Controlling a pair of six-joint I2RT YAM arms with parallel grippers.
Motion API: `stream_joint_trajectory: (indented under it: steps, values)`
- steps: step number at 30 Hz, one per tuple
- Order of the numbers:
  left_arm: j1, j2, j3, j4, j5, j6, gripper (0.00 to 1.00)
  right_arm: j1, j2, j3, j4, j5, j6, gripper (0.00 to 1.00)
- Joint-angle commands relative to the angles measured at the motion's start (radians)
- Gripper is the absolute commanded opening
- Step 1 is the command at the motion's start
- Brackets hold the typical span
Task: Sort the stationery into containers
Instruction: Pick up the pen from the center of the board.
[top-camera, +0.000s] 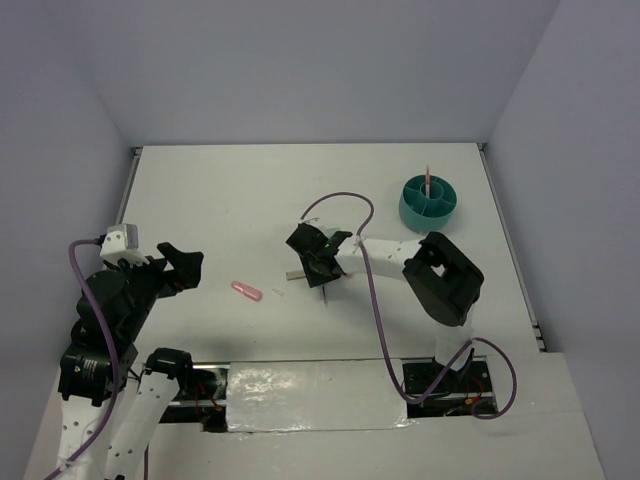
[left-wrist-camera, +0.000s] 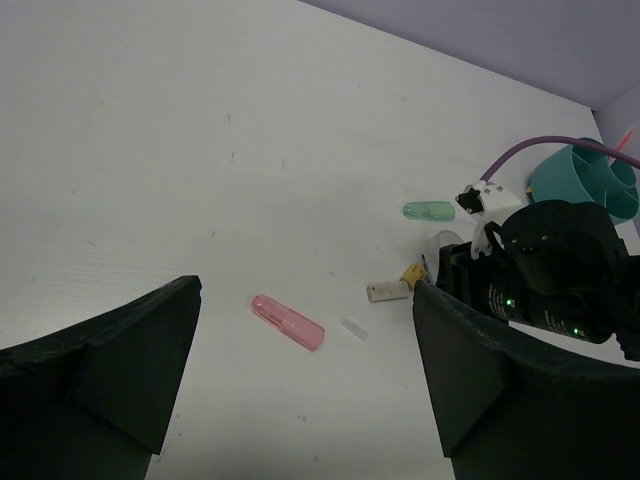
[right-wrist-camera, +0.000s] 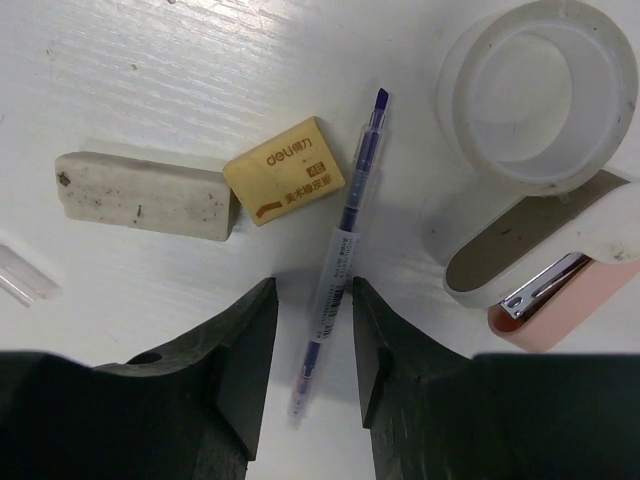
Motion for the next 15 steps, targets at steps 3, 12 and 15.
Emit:
stream_joint_trajectory:
  steps: [3,12,15]
  values:
    - [0.006,0.007,0.001,0.04,0.015,0.019,0.99,-0.041,0.033,-0.052,0.046,-0.079,0.012,0.4]
    - [0.006,0.007,0.0,0.045,0.021,0.019,0.99,-0.074,0.042,-0.1,0.057,-0.119,0.01,0.16]
    - [0.006,0.016,0.0,0.043,0.018,0.019,0.99,-0.075,0.018,-0.115,0.058,-0.111,0.018,0.0]
